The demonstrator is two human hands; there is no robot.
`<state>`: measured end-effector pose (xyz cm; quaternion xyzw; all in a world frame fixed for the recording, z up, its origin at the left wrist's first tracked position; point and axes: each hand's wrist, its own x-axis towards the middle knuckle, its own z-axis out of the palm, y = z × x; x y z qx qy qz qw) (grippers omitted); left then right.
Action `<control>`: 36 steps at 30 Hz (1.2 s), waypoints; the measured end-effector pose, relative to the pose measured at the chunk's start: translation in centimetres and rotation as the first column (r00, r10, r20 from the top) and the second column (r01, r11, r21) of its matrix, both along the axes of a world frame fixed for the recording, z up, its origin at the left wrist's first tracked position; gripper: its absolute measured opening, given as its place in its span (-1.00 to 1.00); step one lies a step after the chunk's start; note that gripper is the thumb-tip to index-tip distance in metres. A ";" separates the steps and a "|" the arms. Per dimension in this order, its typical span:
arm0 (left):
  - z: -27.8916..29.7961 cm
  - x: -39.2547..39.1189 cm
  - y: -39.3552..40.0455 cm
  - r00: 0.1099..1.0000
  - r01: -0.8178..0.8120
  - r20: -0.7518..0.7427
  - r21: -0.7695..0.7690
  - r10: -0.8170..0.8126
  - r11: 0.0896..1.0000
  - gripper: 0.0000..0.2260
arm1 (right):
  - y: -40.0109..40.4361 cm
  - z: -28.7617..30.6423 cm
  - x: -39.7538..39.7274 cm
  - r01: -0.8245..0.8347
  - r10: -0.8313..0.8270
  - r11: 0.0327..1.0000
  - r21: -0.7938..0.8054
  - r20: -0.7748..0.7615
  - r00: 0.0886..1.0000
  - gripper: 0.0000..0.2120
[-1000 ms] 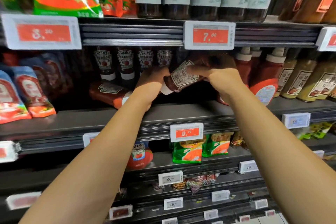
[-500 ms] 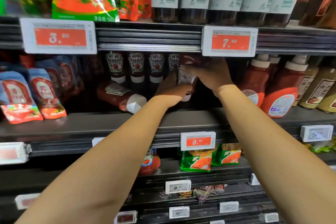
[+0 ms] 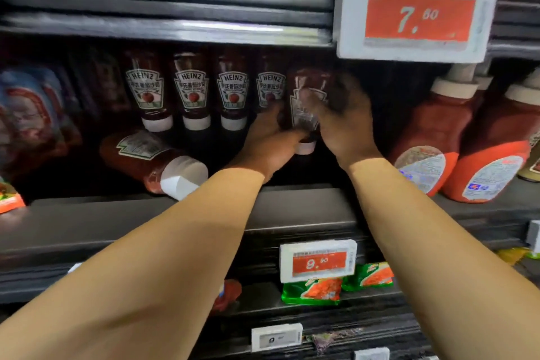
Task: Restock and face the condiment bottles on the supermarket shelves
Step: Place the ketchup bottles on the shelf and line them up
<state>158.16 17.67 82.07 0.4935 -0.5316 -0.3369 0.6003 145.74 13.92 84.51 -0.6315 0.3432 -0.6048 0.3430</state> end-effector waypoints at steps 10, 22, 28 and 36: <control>0.1 -0.3 0.7 0.979 -0.164 0.110 -0.097 0.174 0.982 -0.54 | 1.8 -0.2 0.2 0.140 -0.136 0.990 0.032 -0.117 0.984 -0.25; -0.2 0.2 -0.4 0.981 -0.182 -0.080 -0.034 0.179 0.983 -0.73 | 2.4 0.7 -0.2 -0.143 0.121 0.963 0.226 0.109 0.987 -0.56; 0.0 -0.1 0.1 0.982 -0.138 -0.130 -0.017 0.135 0.990 -0.57 | 1.9 0.2 0.0 -0.122 0.118 0.982 0.147 0.031 0.993 -0.59; 0.5 -1.0 0.5 0.955 -0.197 0.211 -0.071 0.207 0.978 -0.60 | 2.0 -0.6 0.6 0.196 -0.189 0.981 0.008 -0.218 0.957 -0.39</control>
